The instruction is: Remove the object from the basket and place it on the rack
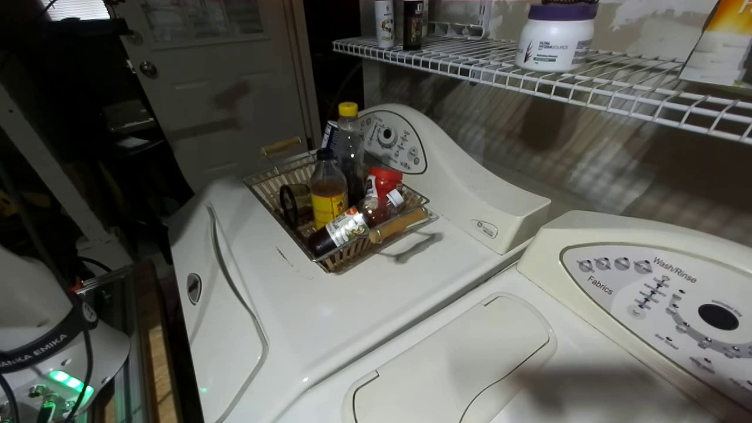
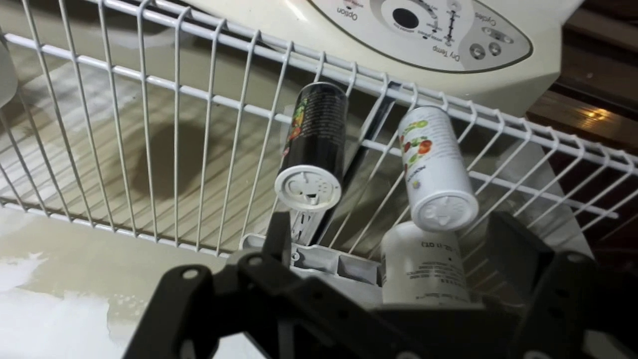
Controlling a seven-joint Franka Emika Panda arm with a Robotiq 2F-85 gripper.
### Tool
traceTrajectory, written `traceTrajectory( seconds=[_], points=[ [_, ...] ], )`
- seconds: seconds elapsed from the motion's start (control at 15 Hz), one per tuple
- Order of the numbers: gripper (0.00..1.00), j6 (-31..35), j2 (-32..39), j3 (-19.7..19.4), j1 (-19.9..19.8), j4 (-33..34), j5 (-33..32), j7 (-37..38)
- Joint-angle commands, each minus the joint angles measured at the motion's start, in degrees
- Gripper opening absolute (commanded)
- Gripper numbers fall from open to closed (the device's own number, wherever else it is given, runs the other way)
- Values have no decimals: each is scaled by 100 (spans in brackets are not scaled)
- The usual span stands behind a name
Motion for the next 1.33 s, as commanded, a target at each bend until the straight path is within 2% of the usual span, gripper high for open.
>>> traceTrajectory(
  seconds=[0.0,0.27,0.6,1.27],
  points=[
    [100,168,-978,80,-81,-1190,494,36],
    [100,455,-1833,28,-61,-2234,996,11],
    [100,1126,-2776,30,-4,-3494,939,72],
    [100,1946,-3735,-68,143,-4868,861,163]
  ],
)
